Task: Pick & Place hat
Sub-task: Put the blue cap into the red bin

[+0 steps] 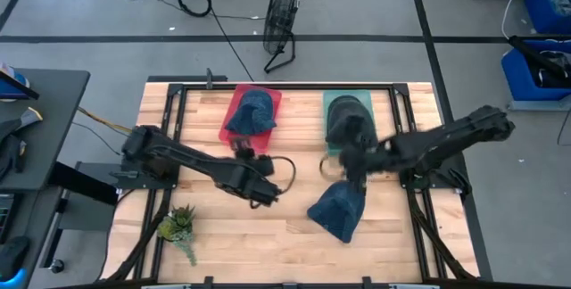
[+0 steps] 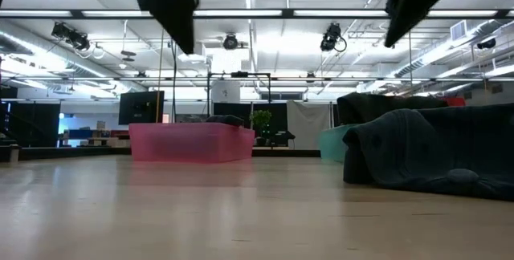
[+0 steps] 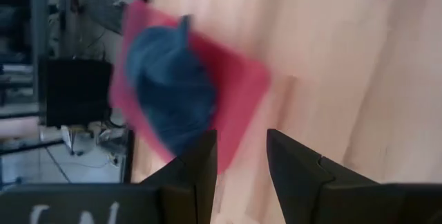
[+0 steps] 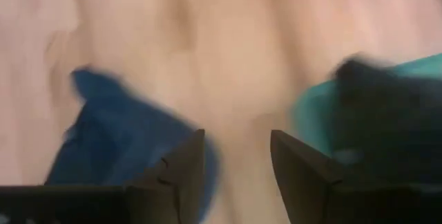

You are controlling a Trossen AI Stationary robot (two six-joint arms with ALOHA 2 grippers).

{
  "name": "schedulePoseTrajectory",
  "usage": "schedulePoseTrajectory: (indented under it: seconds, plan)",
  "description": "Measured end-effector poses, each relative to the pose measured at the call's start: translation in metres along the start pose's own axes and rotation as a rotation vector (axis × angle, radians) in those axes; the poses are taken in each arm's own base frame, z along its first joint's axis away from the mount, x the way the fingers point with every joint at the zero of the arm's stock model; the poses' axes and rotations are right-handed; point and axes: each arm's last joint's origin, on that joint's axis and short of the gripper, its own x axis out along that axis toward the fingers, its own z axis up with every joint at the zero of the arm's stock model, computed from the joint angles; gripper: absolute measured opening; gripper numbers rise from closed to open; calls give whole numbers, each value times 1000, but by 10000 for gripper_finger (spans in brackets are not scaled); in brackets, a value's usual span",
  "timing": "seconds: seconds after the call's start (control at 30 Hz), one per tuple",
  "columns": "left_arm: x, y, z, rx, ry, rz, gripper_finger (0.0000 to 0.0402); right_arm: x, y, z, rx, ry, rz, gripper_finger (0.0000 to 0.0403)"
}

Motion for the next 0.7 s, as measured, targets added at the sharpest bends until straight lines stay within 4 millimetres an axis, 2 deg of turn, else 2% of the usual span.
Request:
schedulePoseTrajectory:
  seconds: [0.17,0.37,0.5,0.7]
  plan:
    - [-36,48,-18,-126,-82,-19,128,28,48,-13,-16,115,11,169]
    - [-65,94,-39,-265,-205,-41,128,59,83,-32,124,322,48,169]
    - [-74,107,-47,-338,-240,-55,128,75,98,-42,237,412,24,169]
    - [-75,109,-48,-347,-245,-55,128,96,105,-47,307,409,-74,169]
